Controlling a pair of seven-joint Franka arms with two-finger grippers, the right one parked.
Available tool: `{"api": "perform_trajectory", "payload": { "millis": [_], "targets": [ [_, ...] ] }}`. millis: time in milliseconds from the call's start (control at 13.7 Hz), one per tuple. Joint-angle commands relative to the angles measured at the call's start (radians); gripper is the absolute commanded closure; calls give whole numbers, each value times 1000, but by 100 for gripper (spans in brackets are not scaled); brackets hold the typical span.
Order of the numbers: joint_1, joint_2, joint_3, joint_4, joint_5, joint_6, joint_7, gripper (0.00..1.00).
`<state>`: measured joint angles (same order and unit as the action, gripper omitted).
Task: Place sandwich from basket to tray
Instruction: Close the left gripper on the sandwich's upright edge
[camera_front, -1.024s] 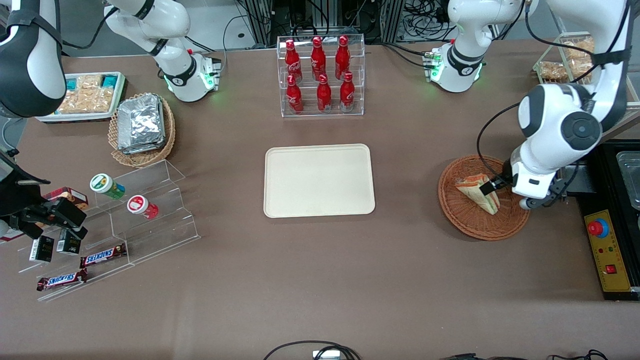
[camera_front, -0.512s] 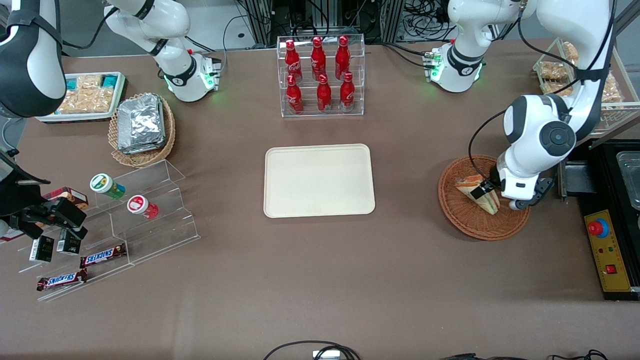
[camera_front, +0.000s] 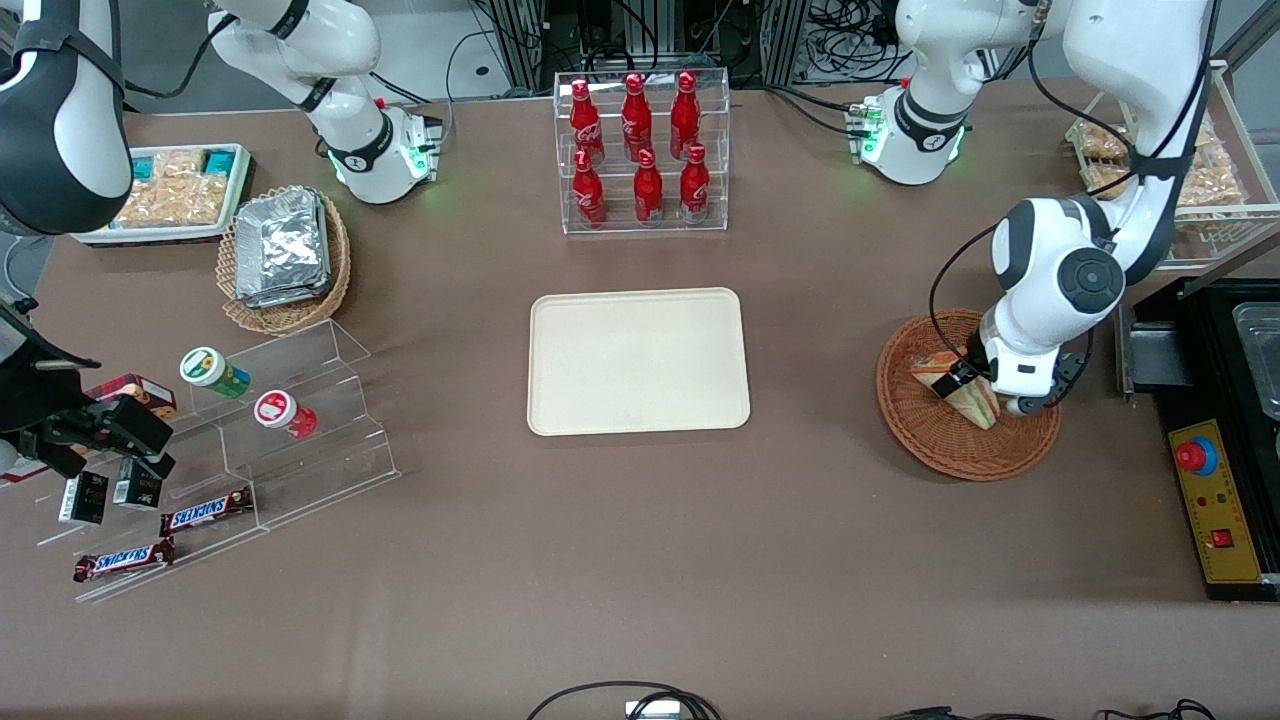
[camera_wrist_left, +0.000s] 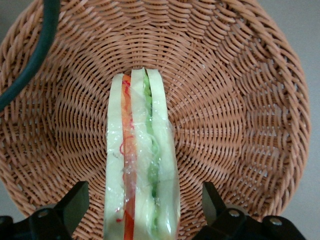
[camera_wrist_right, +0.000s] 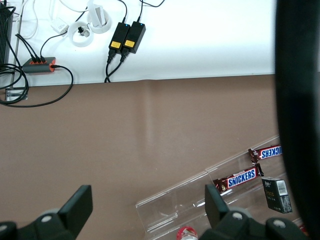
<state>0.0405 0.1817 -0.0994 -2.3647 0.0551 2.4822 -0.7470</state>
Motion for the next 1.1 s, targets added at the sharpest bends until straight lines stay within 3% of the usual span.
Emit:
{"api": "perform_trajectory", "payload": {
  "millis": [0,73,146,220,293,439,512,805,1024],
  "targets": [
    [2,19,3,-11,14,40,-38,0],
    [2,27,3,-11,14,53,-48,0],
    [2,35,3,-11,14,63,-57,6],
    [2,38,3,-11,14,63,-67,27],
    [2,39,3,-11,14,64,-75,56],
    [2,42,3,-10,14,63,-87,93],
    [2,47,3,-8,14,63,-86,100],
    [2,27,3,-2,14,46,-84,100],
    [2,-40,1,43,46,-84,-69,100]
  ]
}}
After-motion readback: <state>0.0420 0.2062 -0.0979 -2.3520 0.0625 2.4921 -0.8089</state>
